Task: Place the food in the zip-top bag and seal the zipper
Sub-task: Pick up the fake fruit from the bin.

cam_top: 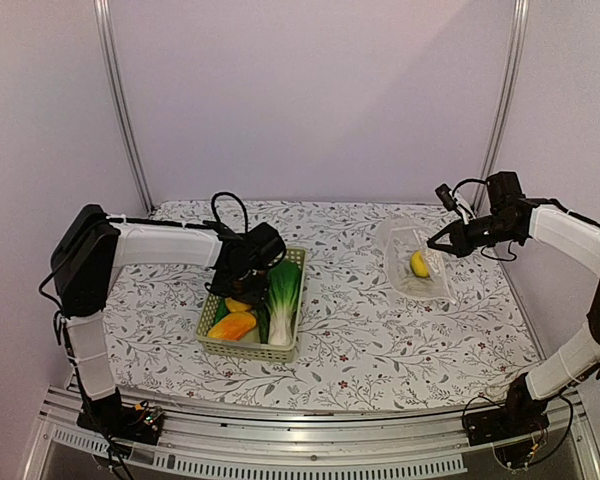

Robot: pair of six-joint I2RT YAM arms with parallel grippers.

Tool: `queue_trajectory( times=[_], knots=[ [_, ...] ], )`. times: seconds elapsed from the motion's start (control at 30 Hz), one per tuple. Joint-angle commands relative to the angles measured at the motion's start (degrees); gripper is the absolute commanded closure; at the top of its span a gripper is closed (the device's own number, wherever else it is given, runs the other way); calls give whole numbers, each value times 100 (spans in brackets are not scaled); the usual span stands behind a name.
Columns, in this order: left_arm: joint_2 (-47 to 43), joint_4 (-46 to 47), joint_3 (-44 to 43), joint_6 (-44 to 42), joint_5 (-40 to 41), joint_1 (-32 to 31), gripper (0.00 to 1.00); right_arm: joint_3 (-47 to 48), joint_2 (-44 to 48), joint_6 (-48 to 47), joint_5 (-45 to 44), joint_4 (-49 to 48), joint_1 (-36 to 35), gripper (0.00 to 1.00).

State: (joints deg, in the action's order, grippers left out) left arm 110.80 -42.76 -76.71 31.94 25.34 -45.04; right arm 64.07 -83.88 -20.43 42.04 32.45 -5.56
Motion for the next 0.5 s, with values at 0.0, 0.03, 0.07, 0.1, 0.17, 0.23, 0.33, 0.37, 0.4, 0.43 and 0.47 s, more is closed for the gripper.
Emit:
queue_trajectory(
  times=[0.0, 0.03, 0.07, 0.1, 0.17, 0.23, 0.33, 0.37, 0.4, 0.43, 0.47],
  knots=[
    [264, 198, 109, -103, -224, 91, 23, -65, -103, -58, -62, -36, -4, 100],
    [275, 214, 112, -104, -248, 89, 25, -70, -103, -51, -68, -37, -6, 100],
    [285, 215, 114, -113, -271, 87, 28, -70, -103, -56, -64, -34, -10, 100],
    [284, 216, 112, -121, -283, 91, 30, -70, -103, -58, -63, -36, -7, 100],
    [263, 182, 99, -111, -290, 92, 34, -63, -95, -58, -63, -37, -6, 100],
    [206, 84, 80, -94, -265, 83, 38, -66, -102, -58, -71, -36, -1, 100],
    [66, -158, -7, -54, -132, 45, 46, -66, -103, -67, -82, -37, -6, 100],
    [15, -252, -49, -42, -109, 9, 48, -73, -103, -67, -84, -37, -2, 100],
    [-51, -346, -104, -44, -102, -35, 49, -77, -103, -67, -101, -37, -8, 100],
    [-142, -451, -172, -40, -66, -95, 49, -79, -109, -71, -111, -37, -6, 100],
    [-179, -566, -266, -27, -3, -175, 49, -77, -116, -79, -130, -37, 0, 100]
  ],
)
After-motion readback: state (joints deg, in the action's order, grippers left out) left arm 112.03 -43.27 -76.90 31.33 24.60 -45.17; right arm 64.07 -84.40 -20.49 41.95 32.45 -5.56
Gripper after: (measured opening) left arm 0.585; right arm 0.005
